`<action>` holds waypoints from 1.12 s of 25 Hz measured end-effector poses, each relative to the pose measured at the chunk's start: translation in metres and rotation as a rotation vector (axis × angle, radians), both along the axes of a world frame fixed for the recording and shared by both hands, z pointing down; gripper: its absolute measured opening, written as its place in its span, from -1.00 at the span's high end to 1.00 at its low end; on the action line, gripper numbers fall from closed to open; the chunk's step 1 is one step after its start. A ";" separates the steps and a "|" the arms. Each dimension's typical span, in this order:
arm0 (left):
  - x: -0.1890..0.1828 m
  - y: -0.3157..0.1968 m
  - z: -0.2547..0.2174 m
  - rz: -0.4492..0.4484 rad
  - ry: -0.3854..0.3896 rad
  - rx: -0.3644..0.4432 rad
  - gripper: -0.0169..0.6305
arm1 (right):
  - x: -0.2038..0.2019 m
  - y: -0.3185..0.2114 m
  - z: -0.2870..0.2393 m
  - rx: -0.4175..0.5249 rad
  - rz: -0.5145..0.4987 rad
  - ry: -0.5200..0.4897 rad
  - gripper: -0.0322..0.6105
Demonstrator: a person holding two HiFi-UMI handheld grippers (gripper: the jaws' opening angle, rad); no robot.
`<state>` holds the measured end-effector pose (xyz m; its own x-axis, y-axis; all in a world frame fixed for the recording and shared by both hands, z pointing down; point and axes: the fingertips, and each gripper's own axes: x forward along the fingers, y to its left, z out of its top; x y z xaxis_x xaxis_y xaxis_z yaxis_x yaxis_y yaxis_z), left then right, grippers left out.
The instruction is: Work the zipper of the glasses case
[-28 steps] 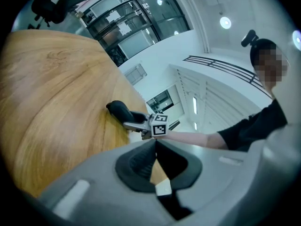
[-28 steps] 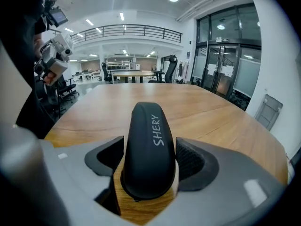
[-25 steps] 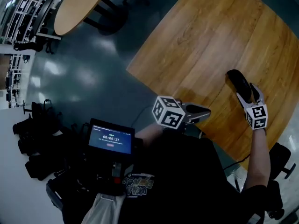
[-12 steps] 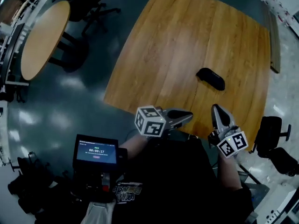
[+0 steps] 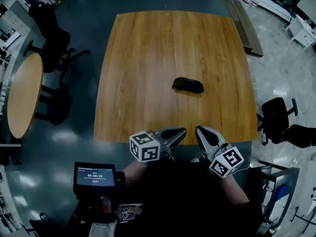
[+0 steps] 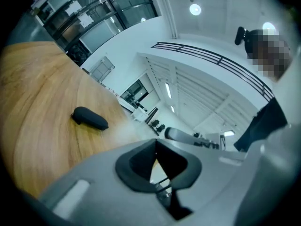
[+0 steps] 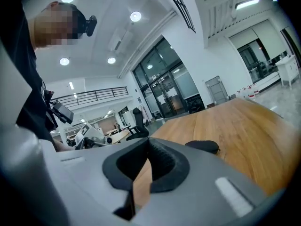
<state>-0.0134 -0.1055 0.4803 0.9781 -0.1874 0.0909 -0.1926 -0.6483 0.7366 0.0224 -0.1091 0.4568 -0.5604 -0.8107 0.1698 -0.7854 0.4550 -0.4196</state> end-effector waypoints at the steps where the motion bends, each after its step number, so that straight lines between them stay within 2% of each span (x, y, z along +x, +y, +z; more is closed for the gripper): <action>1: 0.003 0.004 -0.001 -0.006 -0.001 0.007 0.95 | 0.002 0.006 -0.001 0.007 -0.009 0.004 0.88; 7: 0.022 0.036 -0.007 -0.047 0.004 0.016 0.95 | 0.014 0.044 -0.014 0.065 -0.072 0.038 0.88; 15: 0.064 0.118 -0.007 -0.037 -0.042 0.035 0.95 | 0.047 0.114 -0.014 0.064 -0.098 0.000 0.88; 21: 0.074 0.168 -0.002 -0.079 -0.083 0.075 0.95 | 0.067 0.151 -0.013 0.063 -0.103 -0.032 0.89; 28: 0.068 0.196 -0.005 -0.147 -0.076 0.086 0.95 | 0.069 0.180 -0.029 0.076 -0.130 -0.066 0.89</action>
<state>0.0545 0.0906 0.4749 0.9305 -0.3382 0.1406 -0.3428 -0.6691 0.6593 0.0913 0.0704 0.4282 -0.6694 -0.7396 0.0697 -0.6895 0.5836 -0.4290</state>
